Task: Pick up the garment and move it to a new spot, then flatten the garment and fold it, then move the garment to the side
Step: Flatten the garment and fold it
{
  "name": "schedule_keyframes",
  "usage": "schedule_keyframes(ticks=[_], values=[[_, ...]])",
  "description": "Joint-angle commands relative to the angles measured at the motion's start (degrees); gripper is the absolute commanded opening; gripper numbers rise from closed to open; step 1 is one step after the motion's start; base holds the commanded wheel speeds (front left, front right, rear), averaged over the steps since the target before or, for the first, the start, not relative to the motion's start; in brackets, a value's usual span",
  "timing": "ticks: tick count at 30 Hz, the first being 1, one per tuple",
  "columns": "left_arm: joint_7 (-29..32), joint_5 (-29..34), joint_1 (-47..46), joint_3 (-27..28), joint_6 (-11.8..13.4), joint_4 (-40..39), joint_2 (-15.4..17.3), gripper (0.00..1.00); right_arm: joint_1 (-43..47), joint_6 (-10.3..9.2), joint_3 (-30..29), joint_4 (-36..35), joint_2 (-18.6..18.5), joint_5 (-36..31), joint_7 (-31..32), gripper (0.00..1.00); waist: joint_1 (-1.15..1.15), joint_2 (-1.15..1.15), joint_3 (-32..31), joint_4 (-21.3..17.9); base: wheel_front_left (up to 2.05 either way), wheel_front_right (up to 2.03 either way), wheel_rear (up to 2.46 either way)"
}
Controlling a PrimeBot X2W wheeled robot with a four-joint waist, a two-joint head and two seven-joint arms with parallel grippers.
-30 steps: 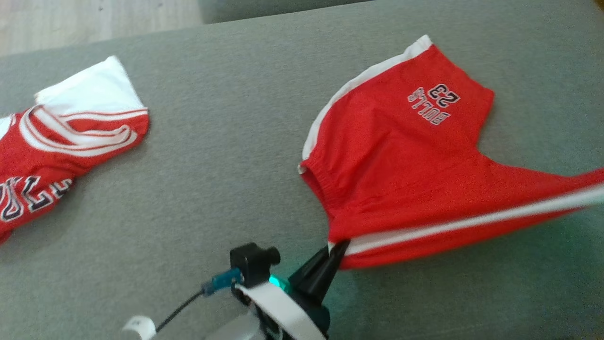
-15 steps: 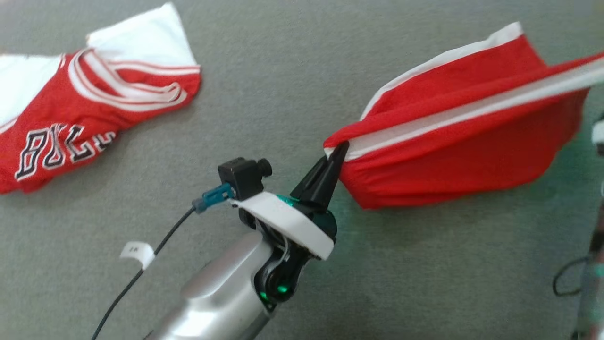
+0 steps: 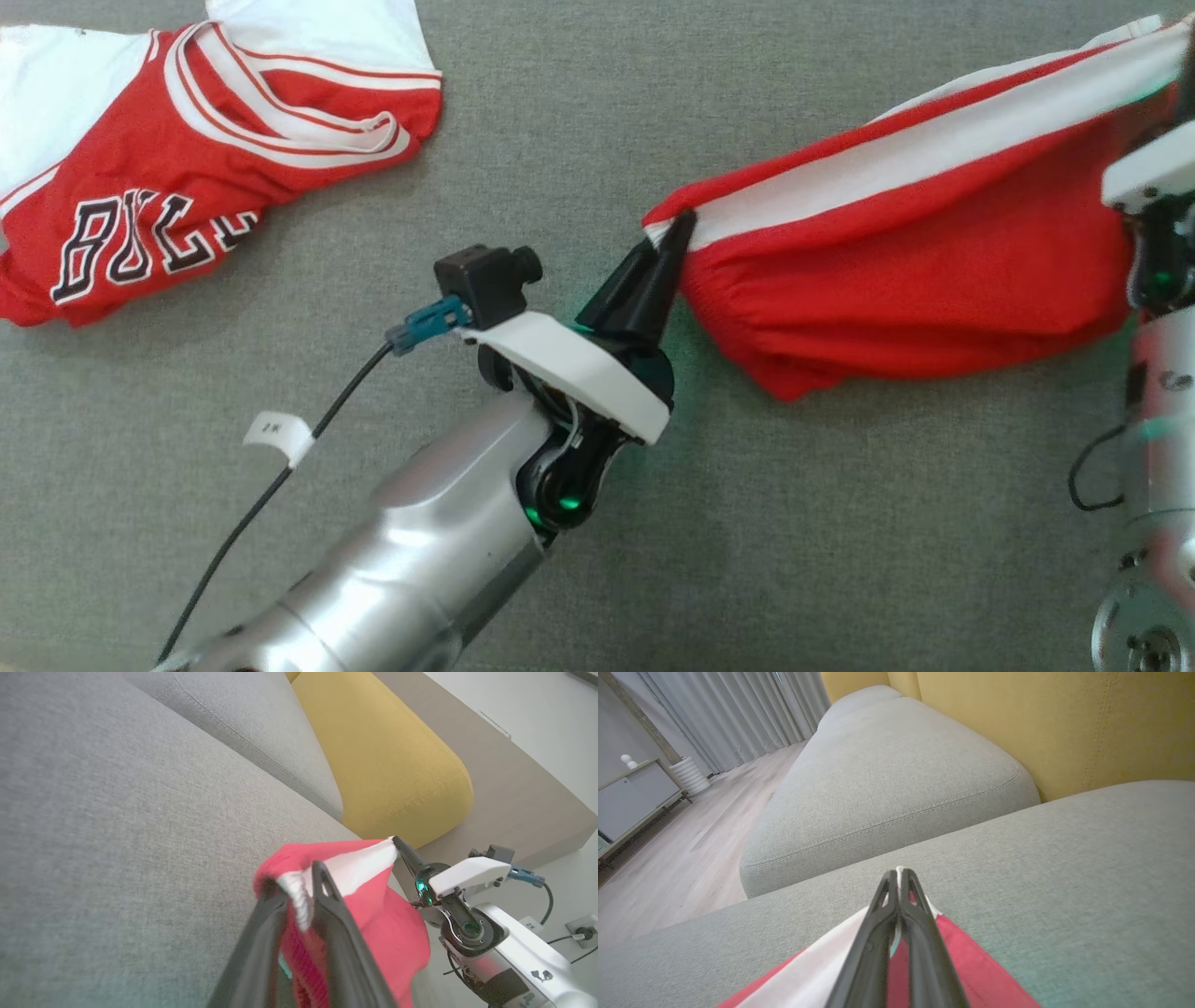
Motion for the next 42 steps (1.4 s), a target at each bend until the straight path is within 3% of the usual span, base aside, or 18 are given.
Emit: schedule_keyframes(ticks=[1, 2, 3, 8, 12, 17, 20, 28, 35, 36, 37, 42], values=[[-0.8, -0.1, -1.9, 0.9, -0.3, -1.0, 0.2, 0.69, -1.6, -0.05, 1.4, -1.4, -0.6, 0.0, -0.7, 0.50, -0.01, 0.00, 0.0, 0.0, 0.00, 0.00, 0.00], [-1.1, -0.1, -2.5, 0.1, -0.3, -0.4, 0.2, 0.95, -2.1, -0.05, 2.4, -0.4, -0.6, 0.5, -1.5, 0.91, -0.01, 0.00, 0.0, 0.0, 0.00, 0.00, 0.00], [-1.4, -0.1, -2.9, -0.6, -0.3, 0.1, 0.2, 1.00, -2.5, -0.05, 3.3, 0.5, -0.8, 1.1, -2.1, 1.00, -0.01, 0.00, -0.1, 0.0, 0.00, 0.00, 0.00], [-2.6, 3.0, -3.6, -2.1, 0.3, 3.5, 0.1, 1.00, -0.8, -0.05, 9.1, 2.4, -4.0, 5.3, -4.2, 1.00, -0.01, 0.00, -1.5, 0.5, 0.00, 0.00, 0.00], [-2.7, 12.0, -1.2, 1.7, 4.0, 3.0, 0.1, 1.00, 3.7, -0.05, 14.0, 1.5, -8.7, 9.0, -2.1, 1.00, -0.01, 0.00, -3.2, 1.6, 0.00, 0.00, 0.00], [-2.7, 25.8, 6.4, 8.9, 10.3, -2.4, 0.1, 1.00, 9.8, -0.05, 18.0, -0.7, -15.7, 15.5, 4.7, 1.00, -0.01, 0.00, -4.7, 3.6, 0.00, 0.00, 0.00], [-2.7, 32.3, 11.5, 12.5, 12.2, -6.4, 0.1, 1.00, 12.4, -0.05, 19.2, -1.5, -19.3, 18.3, 8.7, 1.00, -0.01, 0.00, -4.8, 5.0, 0.00, 0.00, 0.00], [-2.7, 40.5, 20.8, 17.4, 12.4, -13.4, 0.1, 1.00, 15.3, -0.05, 18.0, 1.3, -25.2, 19.3, 14.0, 1.00, -0.01, 0.00, -4.7, 8.9, 0.00, 0.00, 0.00], [-2.7, 43.9, 24.2, 21.1, 12.5, -16.3, 0.1, 1.00, 17.0, -0.05, 17.0, 3.2, -23.6, 24.5, 21.3, 1.00, -0.01, 0.00, -6.0, 9.8, 0.00, 0.00, 0.00], [-2.7, 44.3, 24.7, 21.7, 12.5, -16.6, 0.1, 1.00, 17.2, -0.05, 17.0, 2.9, -23.4, 25.6, 21.8, 0.31, -0.01, 0.00, -6.1, 9.7, 0.00, 0.00, 0.00], [-2.7, 44.8, 25.1, 22.3, 12.4, -16.8, 0.1, 1.00, 17.4, -0.05, 17.2, 2.4, -23.4, 26.5, 22.0, 0.00, -0.01, 0.00, -6.3, 9.5, 0.00, 0.00, 0.00], [-2.7, 47.5, 28.0, 25.0, 11.9, -17.0, 0.2, 1.00, 18.4, -0.05, 17.6, 1.0, -23.2, 26.5, 19.3, 0.00, -0.01, 0.00, -8.2, 7.3, 0.00, 0.00, 0.00]])
